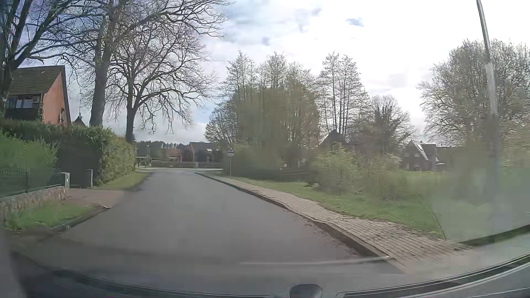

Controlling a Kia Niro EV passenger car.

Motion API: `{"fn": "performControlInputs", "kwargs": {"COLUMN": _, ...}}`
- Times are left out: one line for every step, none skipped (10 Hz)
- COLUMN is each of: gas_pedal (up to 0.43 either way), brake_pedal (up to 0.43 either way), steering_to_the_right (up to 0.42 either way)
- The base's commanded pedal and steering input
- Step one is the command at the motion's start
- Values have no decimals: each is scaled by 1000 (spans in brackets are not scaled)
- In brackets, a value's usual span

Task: Follow the waypoints while adhering to traffic rules and regulations

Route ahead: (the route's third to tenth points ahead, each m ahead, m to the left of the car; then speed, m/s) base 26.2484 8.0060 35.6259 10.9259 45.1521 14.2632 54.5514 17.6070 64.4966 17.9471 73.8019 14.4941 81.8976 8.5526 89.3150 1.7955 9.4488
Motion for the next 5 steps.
{"fn": "performControlInputs", "kwargs": {"gas_pedal": 150, "brake_pedal": 6, "steering_to_the_right": -122}}
{"fn": "performControlInputs", "kwargs": {"gas_pedal": 150, "brake_pedal": 0, "steering_to_the_right": -122}}
{"fn": "performControlInputs", "kwargs": {"gas_pedal": 150, "brake_pedal": 0, "steering_to_the_right": -119}}
{"fn": "performControlInputs", "kwargs": {"gas_pedal": 150, "brake_pedal": 0, "steering_to_the_right": -117}}
{"fn": "performControlInputs", "kwargs": {"gas_pedal": 150, "brake_pedal": 0, "steering_to_the_right": -111}}
